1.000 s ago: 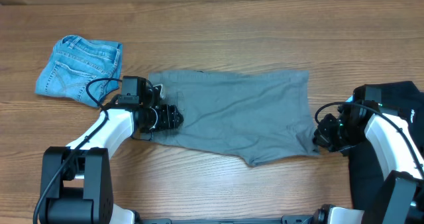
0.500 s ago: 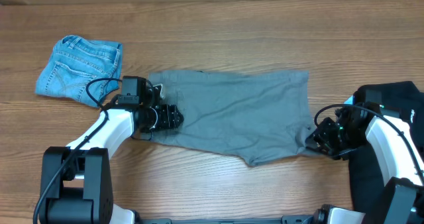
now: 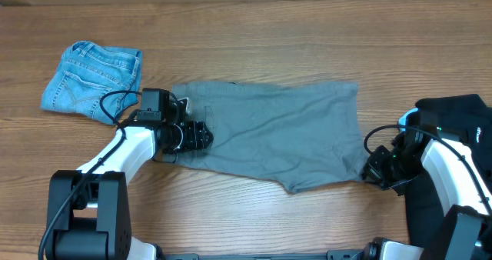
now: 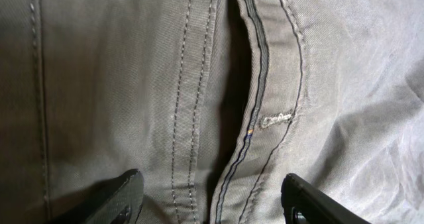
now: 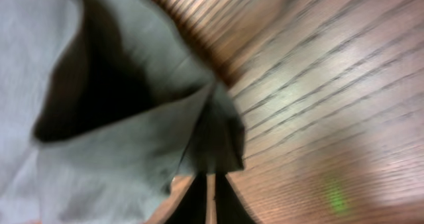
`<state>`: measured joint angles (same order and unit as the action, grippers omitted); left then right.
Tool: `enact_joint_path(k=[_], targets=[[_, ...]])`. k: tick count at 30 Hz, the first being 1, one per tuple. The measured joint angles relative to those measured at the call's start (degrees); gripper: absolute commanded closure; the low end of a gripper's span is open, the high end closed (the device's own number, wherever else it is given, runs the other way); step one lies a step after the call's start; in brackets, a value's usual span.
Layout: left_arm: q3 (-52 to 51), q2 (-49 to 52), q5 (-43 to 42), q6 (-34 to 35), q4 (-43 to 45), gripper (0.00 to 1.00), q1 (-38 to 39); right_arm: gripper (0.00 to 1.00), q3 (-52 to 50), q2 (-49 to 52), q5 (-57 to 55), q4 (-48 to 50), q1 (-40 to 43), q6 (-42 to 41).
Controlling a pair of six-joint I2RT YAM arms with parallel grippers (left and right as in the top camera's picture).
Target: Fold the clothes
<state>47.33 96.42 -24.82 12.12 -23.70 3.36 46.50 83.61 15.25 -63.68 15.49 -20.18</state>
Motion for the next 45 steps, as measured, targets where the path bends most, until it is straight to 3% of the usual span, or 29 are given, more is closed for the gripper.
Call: enact_joint_path(k=[2, 3, 6, 8, 10, 12, 18, 21, 25, 29, 34, 39, 45], targets=[[0.0, 0.0, 0.0, 0.0, 0.0, 0.28, 0.0, 0.6, 0.2, -1.2, 2.6, -1.4, 0.0, 2.0], [0.0, 0.0, 0.0, 0.0, 0.0, 0.28, 0.0, 0.47, 0.2, -2.5, 3.9, -2.0, 0.1, 3.2], [0.0, 0.0, 0.0, 0.0, 0.0, 0.28, 0.0, 0.36, 0.9, -7.8, 6.4, -1.8, 0.1, 4.6], [0.0, 0.0, 0.0, 0.0, 0.0, 0.28, 0.0, 0.34, 1.0, -8.2, 6.2, -0.5, 0.0, 4.9], [0.0, 0.0, 0.0, 0.0, 0.1, 0.28, 0.0, 0.4, 0.8, -8.0, 5.9, 2.4, 0.1, 4.7], [0.0, 0.0, 0.0, 0.0, 0.1, 0.27, 0.0, 0.65, -0.2, -7.2, 5.6, 6.8, 0.1, 3.5], [0.0, 0.0, 0.0, 0.0, 0.2, 0.27, 0.0, 0.96, -6.4, -4.1, 3.5, 12.7, 0.1, -0.2], [0.0, 0.0, 0.0, 0.0, 0.2, 0.26, 0.0, 0.96, -7.0, -3.9, -0.7, 11.9, 0.1, -2.1], [0.0, -0.1, 0.0, 0.0, 0.2, 0.25, 0.0, 0.67, -6.9, -3.9, -5.8, 7.7, 0.0, -5.6], [0.0, -0.1, 0.0, 0.0, 0.2, 0.24, 0.0, 0.63, -5.0, -3.8, -9.7, 2.4, -0.1, -7.2], [0.0, -0.2, 0.0, 0.0, 0.3, 0.23, 0.0, 0.68, 1.9, -4.0, -7.3, -0.3, -0.1, -4.6], [0.0, -0.2, 0.0, 0.0, 0.3, 0.23, 0.0, 0.87, 3.8, -5.2, -0.2, 2.1, -0.1, -0.7], [-0.1, -0.2, -1.2, -1.7, 0.5, 0.23, -0.1, 0.87, -1.4, -5.1, 3.1, 13.2, -0.1, -0.2]])
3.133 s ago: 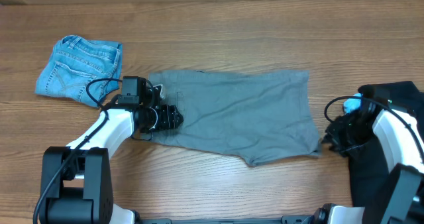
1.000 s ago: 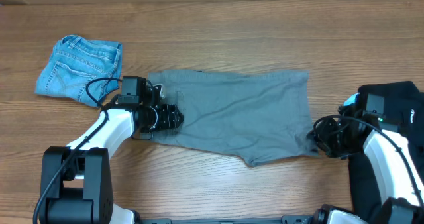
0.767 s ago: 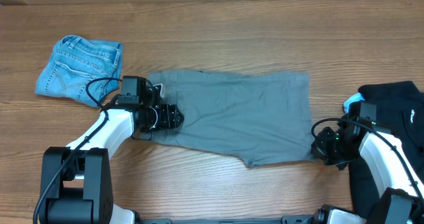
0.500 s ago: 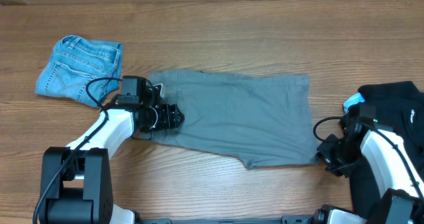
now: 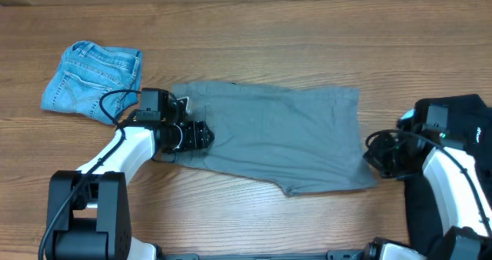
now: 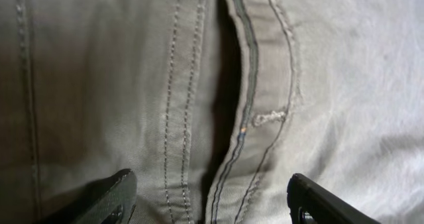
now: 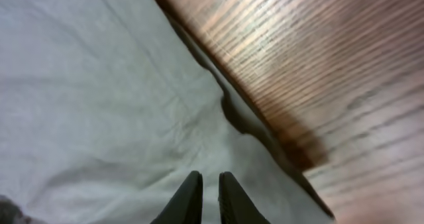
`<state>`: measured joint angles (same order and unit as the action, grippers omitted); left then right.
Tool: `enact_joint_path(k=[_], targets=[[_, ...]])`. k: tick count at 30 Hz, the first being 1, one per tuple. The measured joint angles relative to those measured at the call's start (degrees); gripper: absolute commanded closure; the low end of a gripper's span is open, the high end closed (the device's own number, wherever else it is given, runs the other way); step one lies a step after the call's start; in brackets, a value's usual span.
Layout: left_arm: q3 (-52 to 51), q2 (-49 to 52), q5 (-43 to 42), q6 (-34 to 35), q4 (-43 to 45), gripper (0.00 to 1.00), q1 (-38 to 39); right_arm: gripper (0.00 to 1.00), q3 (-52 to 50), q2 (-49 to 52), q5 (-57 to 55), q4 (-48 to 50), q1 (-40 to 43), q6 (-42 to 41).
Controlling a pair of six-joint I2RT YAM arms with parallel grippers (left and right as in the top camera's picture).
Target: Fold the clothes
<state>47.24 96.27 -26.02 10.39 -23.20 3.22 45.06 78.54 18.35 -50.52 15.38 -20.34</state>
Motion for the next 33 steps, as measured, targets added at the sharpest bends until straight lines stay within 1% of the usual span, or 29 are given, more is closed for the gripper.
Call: enact_joint_path(k=[2, 4, 5, 7, 11, 14, 17, 19, 20, 21, 23, 25, 27, 29, 33], targets=[[-0.1, 0.1, -1.6, -2.8, 0.2, 0.23, -0.4, 0.88, -5.2, 1.5, 1.7, 5.9, 0.0, -0.2], [-0.3, 0.4, -4.2, -7.1, 0.0, 0.25, -1.2, 0.96, -9.0, 4.2, 1.5, 9.4, 0.0, -1.7], [-0.4, 0.5, -4.7, -8.3, -0.3, 0.27, -1.3, 0.96, -9.4, 5.0, 1.1, 10.0, 0.3, -3.6], [-0.3, 0.5, -4.3, -10.7, -1.8, 0.28, -1.4, 0.96, -9.2, 5.5, -0.9, 10.1, 0.7, -7.7], [0.5, 0.5, -1.1, -10.6, -4.4, 0.3, -1.2, 0.96, -8.4, 5.7, -2.5, 8.0, 2.8, -11.2], [0.8, 0.5, -0.3, -10.4, -5.1, 0.33, -1.5, 0.95, -6.7, 6.4, -5.3, 3.4, 3.4, -10.9], [1.8, 0.5, 0.9, -10.4, -8.4, 0.34, -4.5, 0.89, -4.2, 6.5, -7.3, -2.7, 4.1, -8.9], [3.4, 0.8, 2.2, -10.3, -12.3, 0.34, -6.1, 0.89, -1.0, 6.2, -5.5, -4.8, 4.1, -5.8], [4.5, 1.3, 2.8, -10.4, -14.5, 0.3, -7.2, 0.9, 2.1, 5.2, -1.8, -4.8, 4.0, -2.8], [6.1, 2.1, 2.7, -10.5, -16.5, 0.28, -8.2, 0.9, 3.4, 4.6, -0.1, -4.5, 4.0, -1.4], [9.2, 2.6, 0.0, -11.4, -19.1, 0.27, -8.5, 0.9, 5.5, 2.7, 5.9, -0.7, 3.2, 1.4], [11.5, 2.6, -3.8, -12.2, -19.0, 0.27, -7.6, 0.91, 5.9, 2.3, 9.7, 3.2, 1.5, 2.9], [12.9, 2.6, -6.6, -12.8, -18.8, 0.3, -5.7, 0.91, 6.0, 3.0, 12.1, 7.0, -1.5, 3.8], [13.0, 2.6, -8.0, -13.7, -18.9, 0.32, -3.2, 0.91, 6.0, 4.0, 13.2, 9.9, -4.3, 4.2], [12.8, 2.6, -7.8, -15.3, -19.5, 0.34, 6.1, 0.92, 6.1, 10.9, 15.1, 19.6, -11.7, 3.5]])
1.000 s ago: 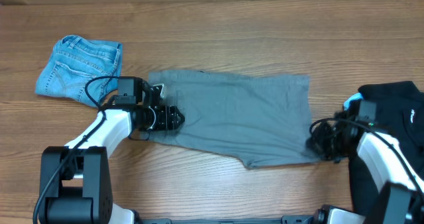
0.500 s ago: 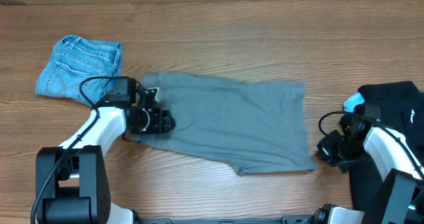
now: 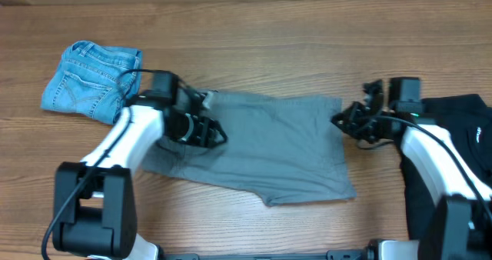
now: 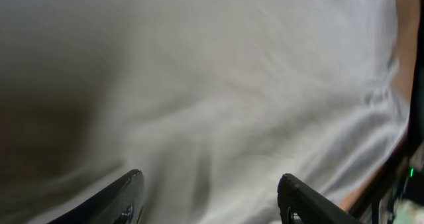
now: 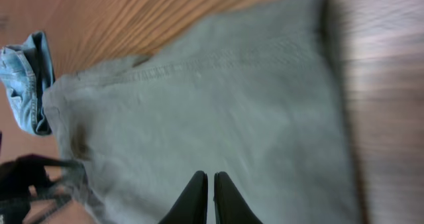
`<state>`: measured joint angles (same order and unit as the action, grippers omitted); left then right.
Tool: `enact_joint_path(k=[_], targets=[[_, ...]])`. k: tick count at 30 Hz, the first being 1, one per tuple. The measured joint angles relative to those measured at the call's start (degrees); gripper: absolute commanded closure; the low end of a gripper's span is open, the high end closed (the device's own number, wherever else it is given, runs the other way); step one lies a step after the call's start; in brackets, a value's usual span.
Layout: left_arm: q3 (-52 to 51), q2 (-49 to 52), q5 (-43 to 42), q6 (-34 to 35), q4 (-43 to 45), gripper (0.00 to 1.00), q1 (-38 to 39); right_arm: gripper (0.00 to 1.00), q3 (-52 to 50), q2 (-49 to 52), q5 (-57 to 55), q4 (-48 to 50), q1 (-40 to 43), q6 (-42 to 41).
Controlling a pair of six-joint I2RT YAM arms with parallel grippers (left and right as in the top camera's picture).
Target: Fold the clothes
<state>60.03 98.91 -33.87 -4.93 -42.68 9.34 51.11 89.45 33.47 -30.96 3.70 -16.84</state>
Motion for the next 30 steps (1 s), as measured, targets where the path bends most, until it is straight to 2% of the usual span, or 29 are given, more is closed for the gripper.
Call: enact_joint_path(k=[4, 8, 13, 18, 23, 27, 30], targets=[[-2.9, 0.0, 4.6, 0.3, 1.0, 0.4, 7.3, 0.92, 0.0, 8.8, 0.5, 6.8, -3.7, -3.0], [-8.0, 0.0, 7.8, 1.6, 5.0, 0.43, 10.5, 0.94, 0.0, 16.3, -0.8, 12.3, -4.3, -8.2], [-11.1, -1.6, 7.8, 3.5, 8.0, 0.43, 10.6, 0.94, 0.3, 18.0, -2.6, 21.6, -2.2, -17.1], [-12.4, -2.6, 7.7, 5.2, 8.4, 0.41, 10.6, 0.91, 0.3, 18.4, -4.7, 26.4, 3.4, -19.9], [-10.9, -2.3, 8.0, 5.8, 5.1, 0.41, 10.6, 0.9, 0.8, 18.1, 7.3, 22.5, 7.3, -15.0], [-4.9, -0.1, 9.1, 6.1, -2.7, 0.41, 10.6, 0.91, 1.2, 10.1, 14.8, 9.9, 6.8, -10.4], [2.1, 0.2, 9.3, 6.3, -3.4, 0.43, 10.6, 0.9, 1.4, 2.4, 15.9, 0.6, 3.6, -6.8]])
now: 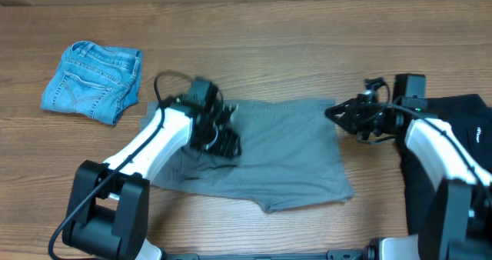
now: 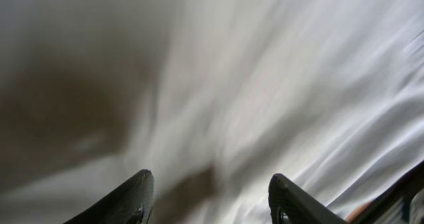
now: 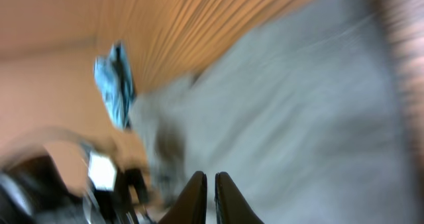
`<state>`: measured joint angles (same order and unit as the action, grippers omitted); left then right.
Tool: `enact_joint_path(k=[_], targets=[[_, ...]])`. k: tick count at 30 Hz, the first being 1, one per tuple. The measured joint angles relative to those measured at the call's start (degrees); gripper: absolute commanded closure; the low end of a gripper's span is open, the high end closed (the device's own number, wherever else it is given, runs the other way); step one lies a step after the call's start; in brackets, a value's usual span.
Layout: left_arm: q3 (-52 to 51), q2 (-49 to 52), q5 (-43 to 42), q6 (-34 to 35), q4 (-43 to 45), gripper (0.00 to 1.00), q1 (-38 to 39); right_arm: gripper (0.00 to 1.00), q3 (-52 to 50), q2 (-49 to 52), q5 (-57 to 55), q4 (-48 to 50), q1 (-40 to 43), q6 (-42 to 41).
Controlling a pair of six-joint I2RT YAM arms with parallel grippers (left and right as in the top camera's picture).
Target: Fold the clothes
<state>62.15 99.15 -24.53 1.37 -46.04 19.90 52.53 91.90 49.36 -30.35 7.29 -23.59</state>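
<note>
Grey shorts [image 1: 284, 156] lie spread flat across the middle of the table. My left gripper [image 1: 224, 142] sits low over their left part, open, and its wrist view shows blurred grey cloth [image 2: 265, 85] under the spread fingers [image 2: 132, 197]. My right gripper [image 1: 335, 112] is by the shorts' far right corner, shut. Its wrist view looks across the shorts [image 3: 298, 118] from above, with nothing visible between the fingertips [image 3: 199, 191].
Folded blue jeans [image 1: 94, 79] lie at the far left of the wooden table [image 1: 254, 45]. A black garment [image 1: 465, 129] lies at the right edge beneath the right arm.
My left gripper has moved right along the shorts, from near their left end toward the middle, and is still open. The right gripper stays shut by the far right corner. The shorts' left part looks more bunched.
First my left gripper was open on the shorts' pocket seam while the right was shut on their near right corner. Then the right had let go and the cloth lay flat. Later both grippers were nearer the far edge and the shorts sat further left.
</note>
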Motion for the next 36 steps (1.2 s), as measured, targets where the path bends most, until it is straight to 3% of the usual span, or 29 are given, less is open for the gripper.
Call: enact_joint_path(k=[6, 11, 15, 18, 25, 31, 36], targets=[[5.3, 0.0, 0.0, 1.0, 6.6, 0.62, 0.0, 0.9, 0.0, -1.8, -4.2, -3.5, -12.2, 0.6], [5.3, 3.4, 0.0, 1.6, 6.8, 0.67, 0.0, 0.9, -0.9, 3.5, -9.5, 3.4, -24.9, -10.9], [5.3, 10.1, -0.1, 1.5, 9.4, 0.66, 0.0, 0.96, -1.0, 11.5, -10.0, 1.1, -31.9, -20.6], [5.4, 12.9, -1.0, 1.7, 13.3, 0.64, -0.2, 0.96, -0.6, 13.7, -10.2, -4.6, -34.3, -23.3], [6.7, 14.4, -0.9, 3.0, 19.9, 0.6, -2.6, 0.96, 0.3, 13.5, -11.4, -19.0, -35.1, -18.2], [15.6, 15.7, -1.2, 2.9, 12.2, 0.49, -9.2, 0.96, 0.3, 13.5, -12.8, -22.1, -35.0, -13.5], [28.3, 15.7, -2.0, -0.1, -6.8, 0.51, -12.1, 0.95, 0.3, 13.3, -12.8, -22.8, -32.5, -9.7]])
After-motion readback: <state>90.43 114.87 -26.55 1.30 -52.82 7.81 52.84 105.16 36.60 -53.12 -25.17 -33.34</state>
